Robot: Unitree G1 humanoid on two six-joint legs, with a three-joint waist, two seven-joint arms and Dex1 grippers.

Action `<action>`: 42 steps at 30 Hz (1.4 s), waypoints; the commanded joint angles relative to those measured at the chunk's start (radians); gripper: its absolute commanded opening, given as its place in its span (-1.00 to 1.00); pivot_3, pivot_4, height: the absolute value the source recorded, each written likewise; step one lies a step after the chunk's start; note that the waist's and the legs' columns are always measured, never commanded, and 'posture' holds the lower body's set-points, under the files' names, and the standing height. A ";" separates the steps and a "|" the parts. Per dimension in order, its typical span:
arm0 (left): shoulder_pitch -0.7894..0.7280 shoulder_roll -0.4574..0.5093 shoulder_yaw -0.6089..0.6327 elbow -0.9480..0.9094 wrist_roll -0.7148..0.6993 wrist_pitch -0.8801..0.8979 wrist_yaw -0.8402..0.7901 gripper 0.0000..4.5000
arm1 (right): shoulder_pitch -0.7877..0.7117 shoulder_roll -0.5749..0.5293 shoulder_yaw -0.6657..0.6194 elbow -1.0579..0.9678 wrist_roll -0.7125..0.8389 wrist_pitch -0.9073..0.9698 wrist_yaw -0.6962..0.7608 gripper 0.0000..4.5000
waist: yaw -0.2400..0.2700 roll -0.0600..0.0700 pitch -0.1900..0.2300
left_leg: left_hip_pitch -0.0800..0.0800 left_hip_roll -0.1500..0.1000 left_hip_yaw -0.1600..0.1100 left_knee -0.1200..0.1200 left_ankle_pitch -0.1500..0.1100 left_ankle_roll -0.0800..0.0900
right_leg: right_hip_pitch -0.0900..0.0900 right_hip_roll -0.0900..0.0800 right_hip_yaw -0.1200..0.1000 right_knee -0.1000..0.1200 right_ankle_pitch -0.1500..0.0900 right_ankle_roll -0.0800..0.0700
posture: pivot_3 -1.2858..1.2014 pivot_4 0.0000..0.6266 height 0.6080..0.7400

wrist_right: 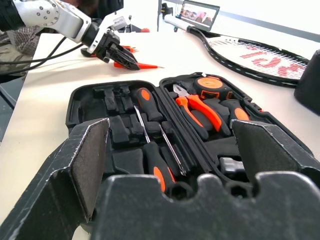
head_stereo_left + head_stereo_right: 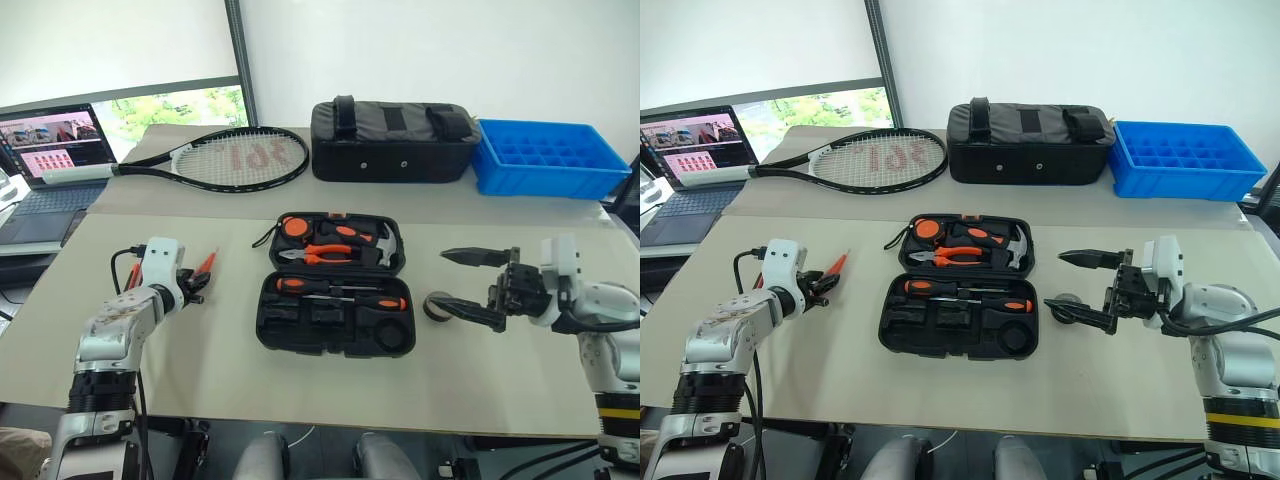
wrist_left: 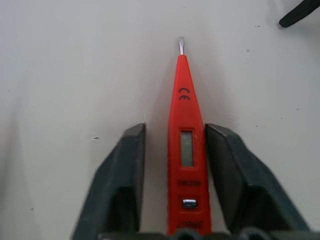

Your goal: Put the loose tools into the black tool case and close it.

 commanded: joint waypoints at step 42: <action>-0.298 0.075 -0.527 0.092 0.258 -0.612 -0.909 -0.78 | 0.145 -0.047 -0.108 -0.001 0.098 -0.052 0.150 1.00 | 0.006 0.001 0.000 | -0.003 0.000 0.001 0.002 0.000 0.000 | 0.000 0.003 0.003 -0.001 0.000 0.001 | 0.03 -0.52 0.49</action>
